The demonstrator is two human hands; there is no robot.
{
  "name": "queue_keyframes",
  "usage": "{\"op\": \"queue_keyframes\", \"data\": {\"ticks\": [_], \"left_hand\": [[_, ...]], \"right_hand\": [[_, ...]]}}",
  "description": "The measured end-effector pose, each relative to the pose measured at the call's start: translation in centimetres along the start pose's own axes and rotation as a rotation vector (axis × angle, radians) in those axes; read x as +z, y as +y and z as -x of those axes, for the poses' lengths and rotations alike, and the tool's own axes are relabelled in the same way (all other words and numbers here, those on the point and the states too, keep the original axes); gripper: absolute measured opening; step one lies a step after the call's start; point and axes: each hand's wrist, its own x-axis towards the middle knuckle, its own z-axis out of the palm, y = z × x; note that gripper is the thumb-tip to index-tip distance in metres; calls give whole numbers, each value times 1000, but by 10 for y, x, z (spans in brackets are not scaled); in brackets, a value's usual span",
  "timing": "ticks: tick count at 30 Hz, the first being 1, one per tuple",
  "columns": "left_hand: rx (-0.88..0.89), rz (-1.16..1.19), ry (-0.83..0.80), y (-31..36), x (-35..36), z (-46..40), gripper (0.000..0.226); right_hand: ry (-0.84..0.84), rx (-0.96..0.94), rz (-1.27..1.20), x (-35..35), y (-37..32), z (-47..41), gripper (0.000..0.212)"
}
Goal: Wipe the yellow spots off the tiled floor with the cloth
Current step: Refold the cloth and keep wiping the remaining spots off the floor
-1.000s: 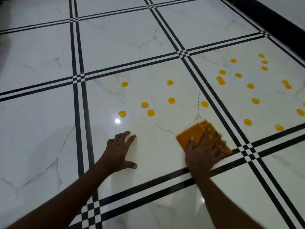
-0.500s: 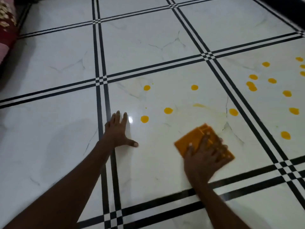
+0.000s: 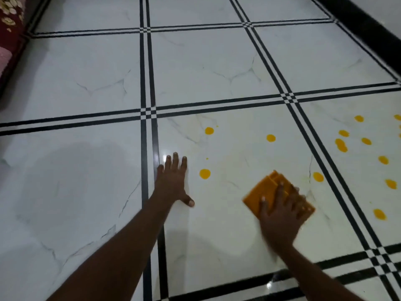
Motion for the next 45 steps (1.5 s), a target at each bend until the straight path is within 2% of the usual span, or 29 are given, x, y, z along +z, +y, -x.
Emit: {"op": "queue_keyframes", "data": {"ticks": [2,5,7,9,13,17,20,23,26,30,33,36,38,41,45], "left_hand": [[-16,-7,6,3,-4,1,158],[-26,14,-29,5,-5,1,160],[-18,55,-25,1,-3,0,160],[-2,72,-2,-6,4,-6,159],[32,54,0,-15,5,-8,156],[67,-48,-1,-27,-10,-15,153],[65,-24,-27,-30,-11,-20,157],[56,-29,-30,-29,-11,-22,157],[53,-29,-27,-30,-12,-21,158],[48,-29,-37,-27,-12,-22,158],[40,-21,-42,-25,-13,-21,157],[51,-13,-22,-28,-10,-21,156],[51,6,-20,-30,-8,-22,157],[46,30,-13,-31,-6,-20,158],[25,27,-8,-27,-10,-21,157]], "right_hand": [[-53,-30,24,-1,-14,32,81],[-93,-327,41,5,-47,42,82],[-87,-540,35,6,-66,10,83],[-88,-637,27,16,-84,-45,83],[-91,-569,47,15,-89,-116,81],[-87,-572,2,9,-69,-41,82],[-108,-643,-27,13,-74,12,86],[-98,-747,-19,22,-106,-39,87],[-125,-713,13,20,-122,-100,85],[-103,-675,34,18,-114,-70,87],[-133,-767,13,20,-118,-25,90],[-118,-899,-3,29,-154,-53,88],[-124,-821,-1,30,-175,-95,86],[-84,-623,-17,24,-161,-122,83],[-34,-494,-27,15,-127,-36,84]]}}
